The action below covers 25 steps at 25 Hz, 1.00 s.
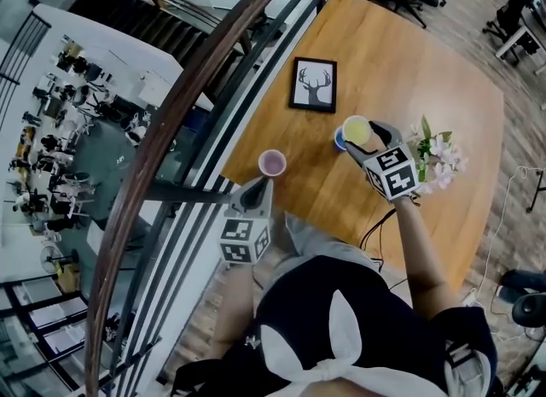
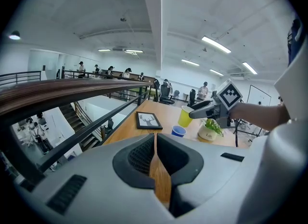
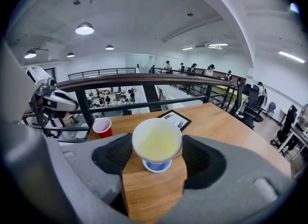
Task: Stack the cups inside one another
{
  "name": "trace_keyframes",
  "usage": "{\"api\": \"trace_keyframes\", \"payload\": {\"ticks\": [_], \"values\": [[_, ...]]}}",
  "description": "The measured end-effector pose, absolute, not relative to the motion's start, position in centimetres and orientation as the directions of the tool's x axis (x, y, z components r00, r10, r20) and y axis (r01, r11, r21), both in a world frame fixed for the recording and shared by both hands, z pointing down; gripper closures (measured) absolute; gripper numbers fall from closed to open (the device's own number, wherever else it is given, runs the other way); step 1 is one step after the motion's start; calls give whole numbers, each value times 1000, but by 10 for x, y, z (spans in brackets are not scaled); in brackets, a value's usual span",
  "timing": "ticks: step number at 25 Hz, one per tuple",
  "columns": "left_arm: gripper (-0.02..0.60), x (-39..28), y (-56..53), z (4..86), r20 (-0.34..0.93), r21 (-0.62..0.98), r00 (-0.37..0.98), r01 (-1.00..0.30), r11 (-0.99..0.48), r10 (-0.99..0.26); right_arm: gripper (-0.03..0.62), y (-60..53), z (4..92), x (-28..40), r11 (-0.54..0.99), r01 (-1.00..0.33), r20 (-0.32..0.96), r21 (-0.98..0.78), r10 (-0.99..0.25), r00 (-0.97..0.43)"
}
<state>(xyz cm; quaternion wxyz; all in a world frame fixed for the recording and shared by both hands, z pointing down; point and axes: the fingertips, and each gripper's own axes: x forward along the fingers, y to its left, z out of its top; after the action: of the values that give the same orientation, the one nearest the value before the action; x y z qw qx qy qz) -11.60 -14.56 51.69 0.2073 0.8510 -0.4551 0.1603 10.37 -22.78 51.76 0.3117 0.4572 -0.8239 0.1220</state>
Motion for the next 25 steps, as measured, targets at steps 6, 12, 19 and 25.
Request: {"api": "trace_keyframes", "payload": {"ticks": [6, 12, 19, 25], "values": [[549, -117, -151, 522, 470, 216, 532, -843, -492, -705, 273, -236, 537, 106, 548, -834, 655, 61, -653, -382], [549, -115, -156, 533, 489, 230, 533, -842, -488, -690, 272, -240, 554, 106, 554, -831, 672, 42, -631, -387], [549, -115, -161, 543, 508, 243, 533, -842, -482, -677, 272, -244, 571, 105, 557, -830, 692, 23, -608, -389], [549, -117, -164, 548, 522, 248, 531, -843, -477, -668, 270, -245, 584, 106, 549, -836, 719, 17, -587, -371]]}}
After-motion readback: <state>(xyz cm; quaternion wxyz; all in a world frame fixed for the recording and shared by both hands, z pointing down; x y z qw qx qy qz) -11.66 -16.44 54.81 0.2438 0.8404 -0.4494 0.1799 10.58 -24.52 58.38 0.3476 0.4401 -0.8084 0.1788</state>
